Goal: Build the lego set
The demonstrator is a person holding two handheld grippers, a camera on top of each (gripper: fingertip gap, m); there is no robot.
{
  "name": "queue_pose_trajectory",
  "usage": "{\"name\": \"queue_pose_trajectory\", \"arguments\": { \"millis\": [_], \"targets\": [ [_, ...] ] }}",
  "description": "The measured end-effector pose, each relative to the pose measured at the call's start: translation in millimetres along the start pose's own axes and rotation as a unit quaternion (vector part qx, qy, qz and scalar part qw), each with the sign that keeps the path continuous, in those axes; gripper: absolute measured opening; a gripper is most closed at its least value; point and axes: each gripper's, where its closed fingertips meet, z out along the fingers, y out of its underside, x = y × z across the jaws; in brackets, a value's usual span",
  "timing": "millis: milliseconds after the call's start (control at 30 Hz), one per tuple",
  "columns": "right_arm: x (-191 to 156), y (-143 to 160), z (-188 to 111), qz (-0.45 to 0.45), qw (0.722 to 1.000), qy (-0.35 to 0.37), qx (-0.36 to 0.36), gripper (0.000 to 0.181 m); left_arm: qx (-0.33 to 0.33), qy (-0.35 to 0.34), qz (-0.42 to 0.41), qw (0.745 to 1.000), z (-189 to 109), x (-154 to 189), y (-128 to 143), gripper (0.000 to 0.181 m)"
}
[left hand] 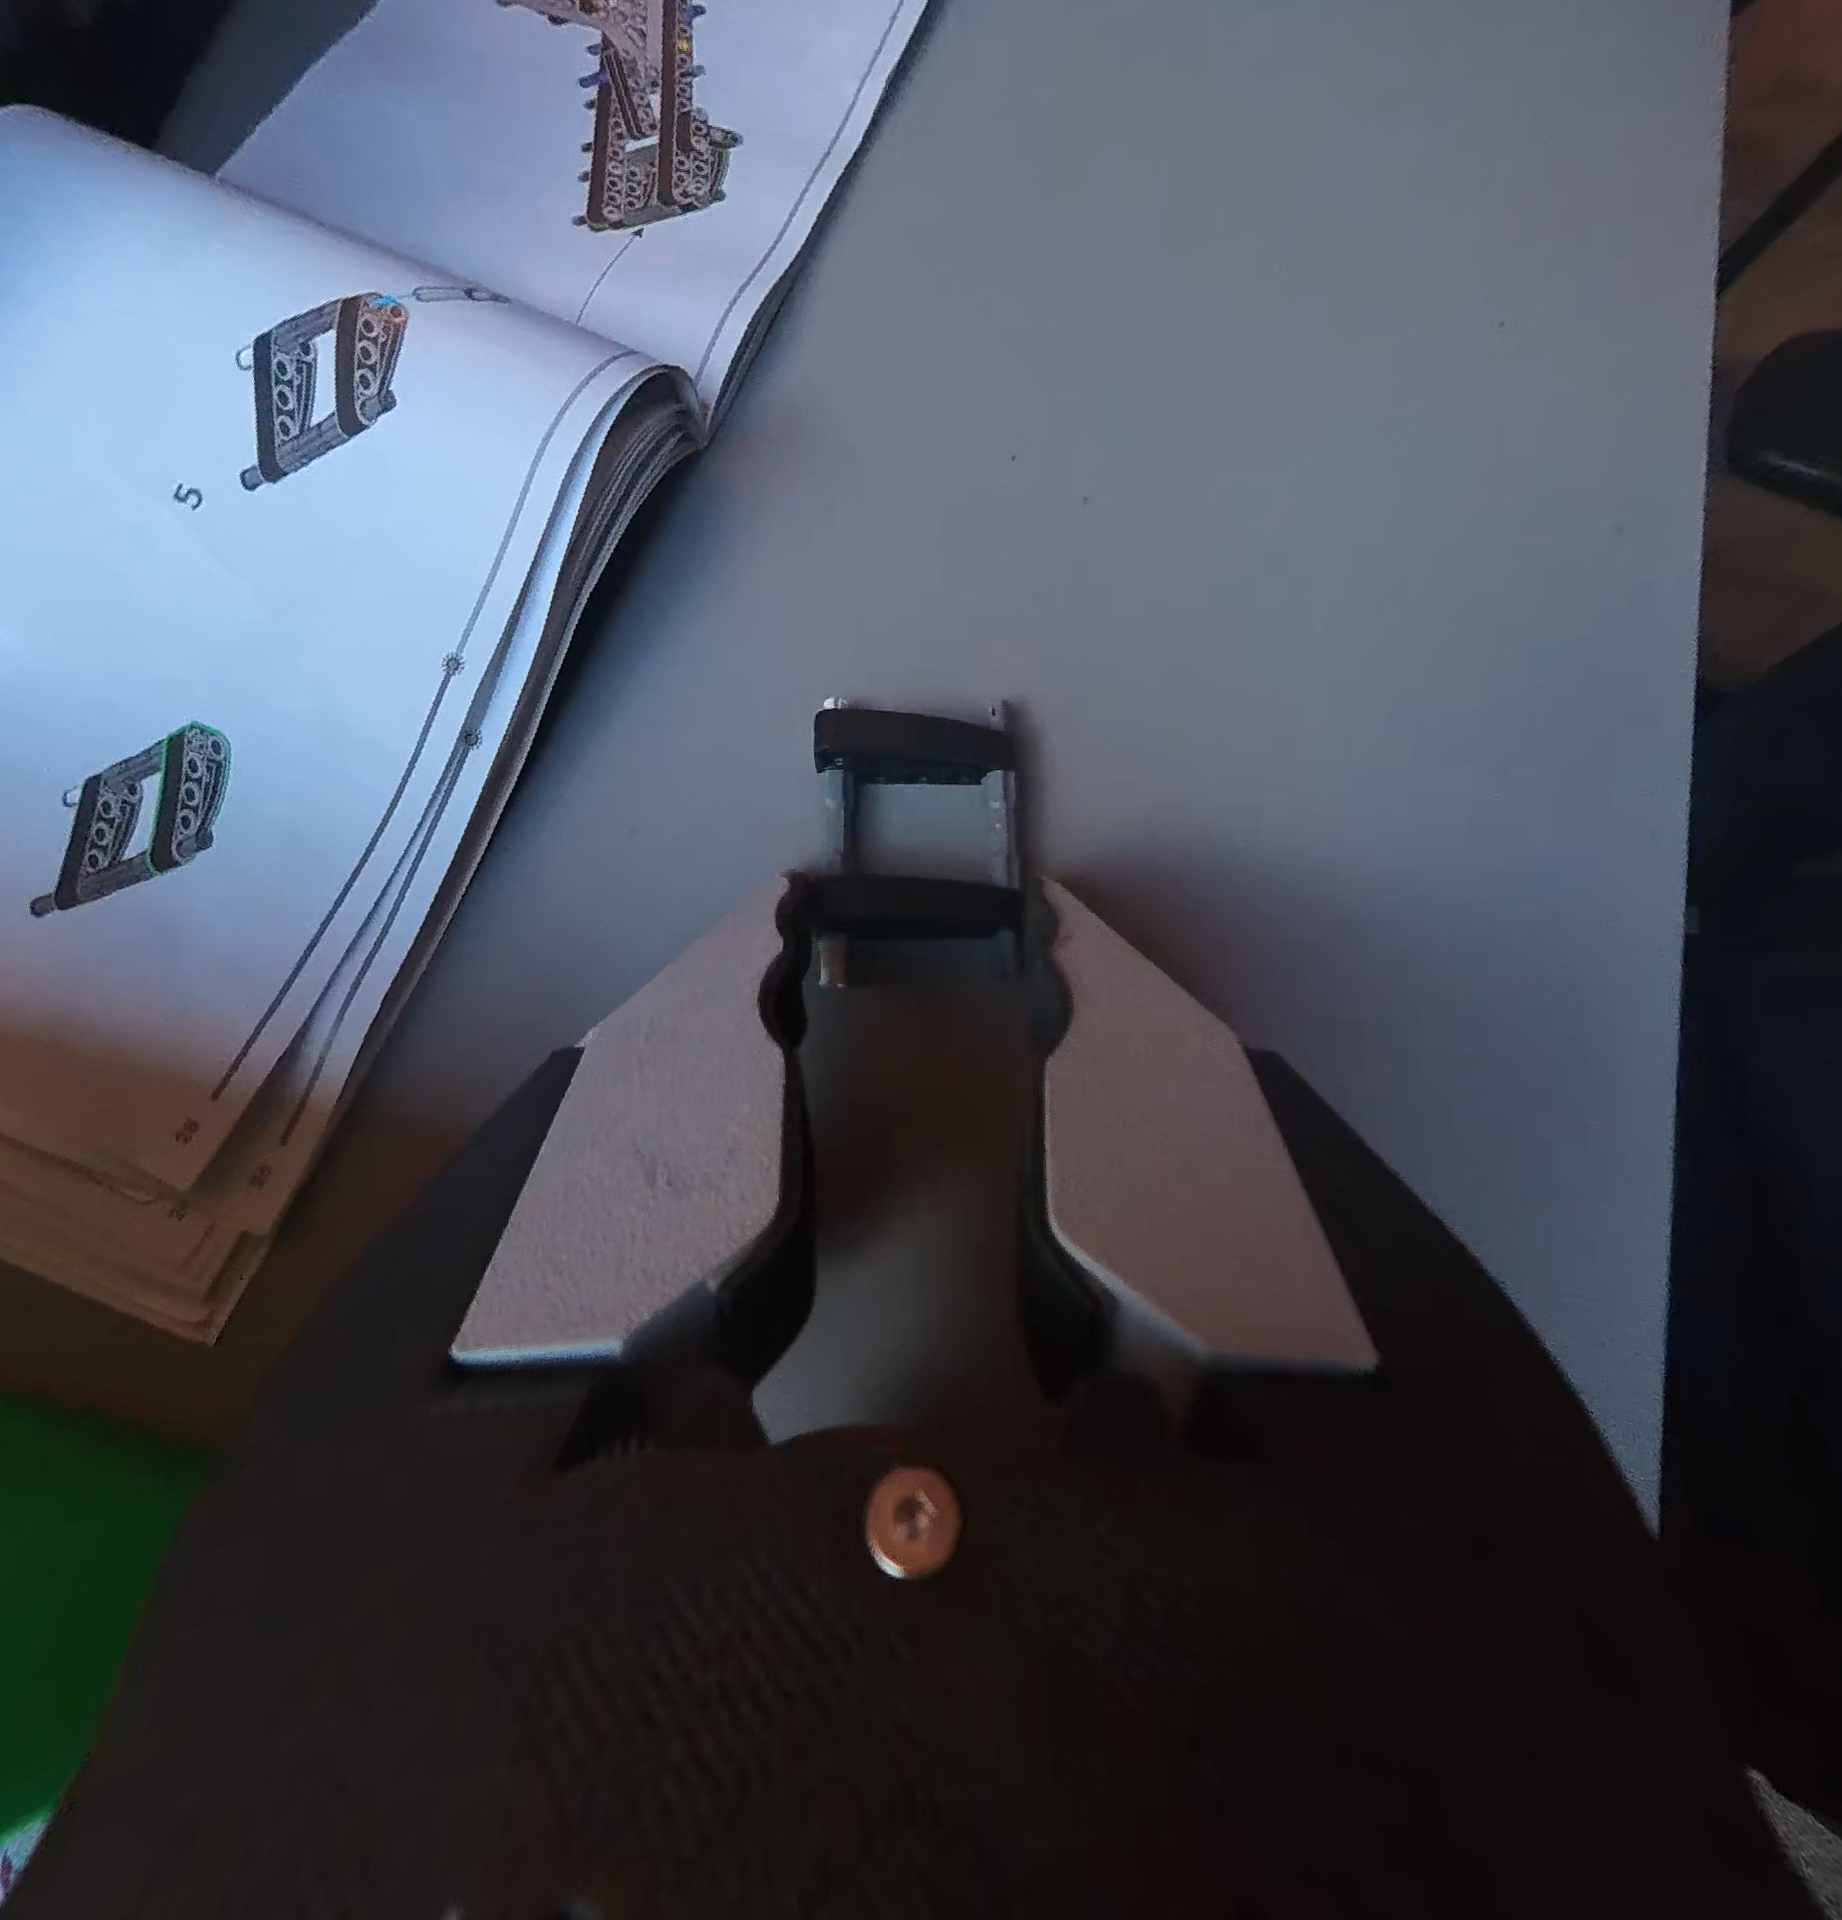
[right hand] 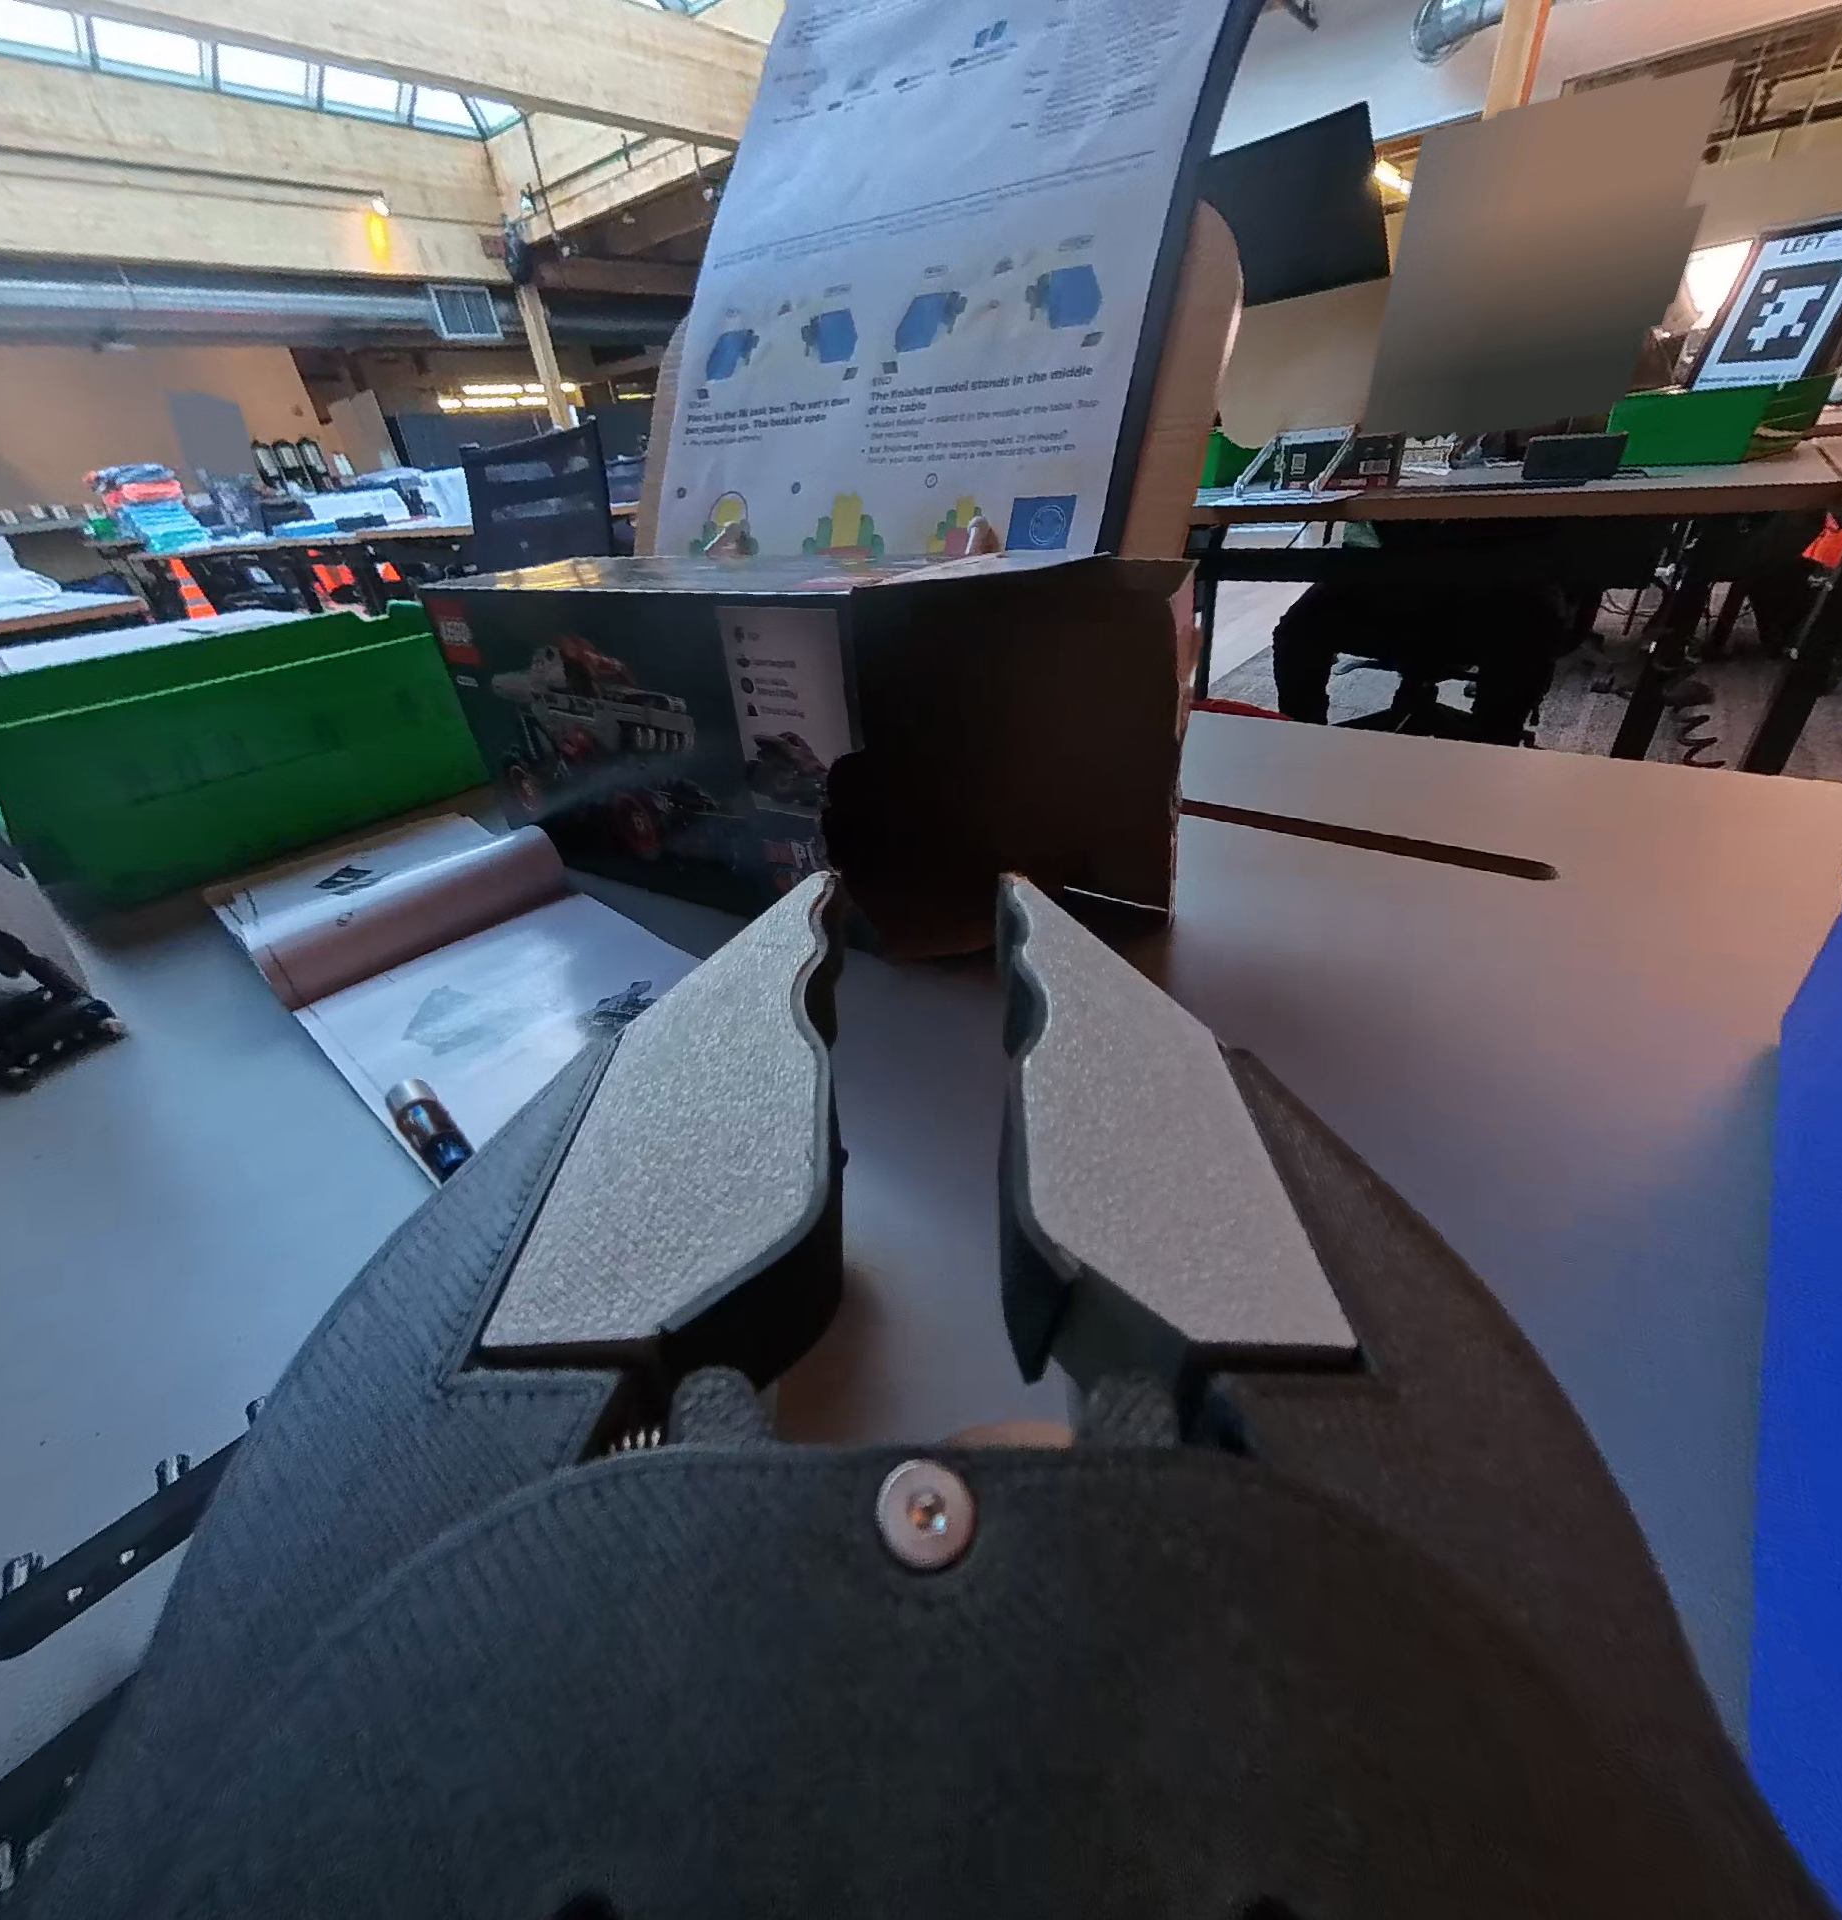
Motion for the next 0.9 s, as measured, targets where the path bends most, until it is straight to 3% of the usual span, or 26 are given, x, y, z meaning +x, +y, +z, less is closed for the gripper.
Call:
{"name": "queue_pose_trajectory", "arguments": {
  "millis": [300,400,533,900],
  "targets": [
    [-18.5,-8.4,-2.4,-0.038,0.999,-0.011,0.009,0.026,0.044,-0.026,0.062,0.997,-0.3,4.7,-19.2,0.036],
    [-19.4,-8.4,-1.9,-0.030,0.999,-0.017,0.010,0.026,0.082,-0.027,0.090,0.992,-5.5,10.2,-30.3,0.000],
    [-20.4,-7.9,-0.6,-0.023,0.999,-0.024,0.009,0.026,0.056,-0.028,0.083,0.995,0.9,8.0,-24.2,0.009],
    [-33.3,-1.2,10.3,-0.024,0.998,-0.054,-0.010,0.026,0.055,-0.032,0.080,0.995,1.1,1.6,-23.9,0.009]
  ]
}}
